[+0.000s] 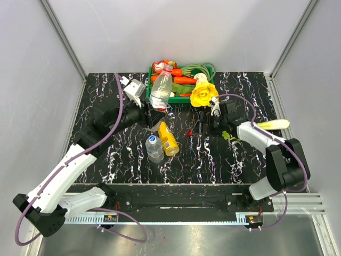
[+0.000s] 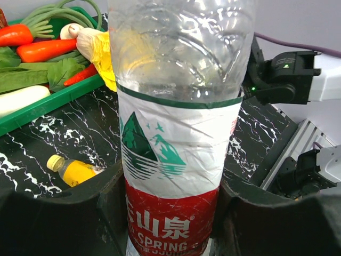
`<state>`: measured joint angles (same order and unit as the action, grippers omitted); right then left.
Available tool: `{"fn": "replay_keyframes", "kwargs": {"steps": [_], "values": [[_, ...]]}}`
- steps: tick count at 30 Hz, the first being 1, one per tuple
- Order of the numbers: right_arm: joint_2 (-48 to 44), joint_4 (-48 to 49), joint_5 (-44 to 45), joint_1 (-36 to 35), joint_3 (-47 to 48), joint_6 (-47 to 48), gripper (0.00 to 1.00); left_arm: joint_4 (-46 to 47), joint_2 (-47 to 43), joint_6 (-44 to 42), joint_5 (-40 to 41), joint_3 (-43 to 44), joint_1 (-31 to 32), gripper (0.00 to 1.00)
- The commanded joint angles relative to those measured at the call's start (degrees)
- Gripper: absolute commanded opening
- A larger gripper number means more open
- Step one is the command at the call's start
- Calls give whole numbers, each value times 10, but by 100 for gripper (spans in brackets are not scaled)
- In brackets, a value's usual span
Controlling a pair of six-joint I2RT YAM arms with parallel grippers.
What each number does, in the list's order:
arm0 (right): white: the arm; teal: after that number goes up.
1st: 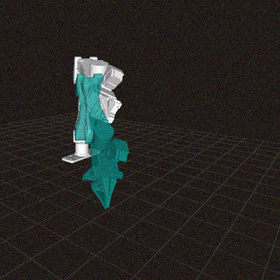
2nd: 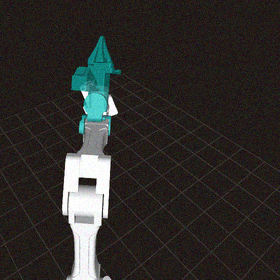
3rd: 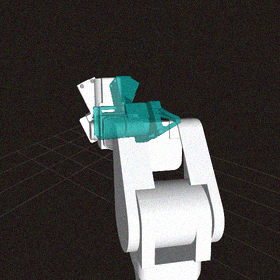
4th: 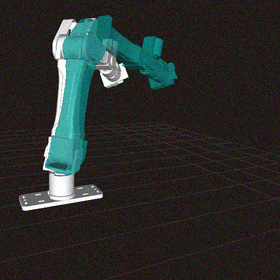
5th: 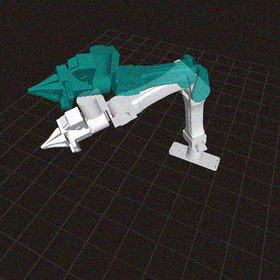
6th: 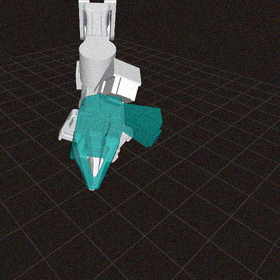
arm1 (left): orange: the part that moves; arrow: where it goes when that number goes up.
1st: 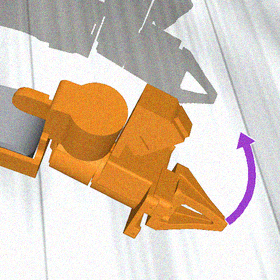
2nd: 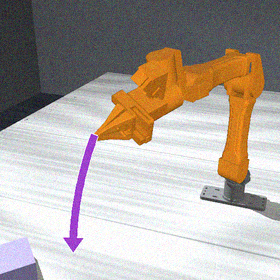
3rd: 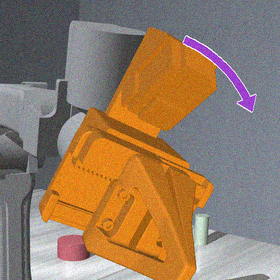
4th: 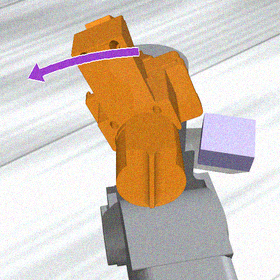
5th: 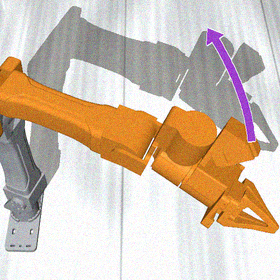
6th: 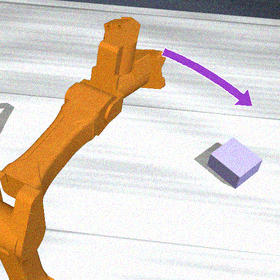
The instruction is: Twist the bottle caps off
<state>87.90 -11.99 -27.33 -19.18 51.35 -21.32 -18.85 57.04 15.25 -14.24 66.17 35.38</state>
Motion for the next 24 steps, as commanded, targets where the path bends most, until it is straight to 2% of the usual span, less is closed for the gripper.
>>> {"fn": "replay_keyframes", "kwargs": {"steps": [1, 17, 22, 24], "values": [[-53, -4, 20, -5, 18, 8, 100, 12, 0, 0, -12, 7, -3, 9], [-236, 13, -15, -5, 96, -1, 100, -8, 39, 15, -79, 25, -2, 10], [-277, 82, -68, -5, 101, -49, 100, -7, 56, 22, -121, 29, -2, 11], [-286, 147, -95, -5, 90, -77, 100, -4, 67, 27, -141, 30, -2, 11]]}}
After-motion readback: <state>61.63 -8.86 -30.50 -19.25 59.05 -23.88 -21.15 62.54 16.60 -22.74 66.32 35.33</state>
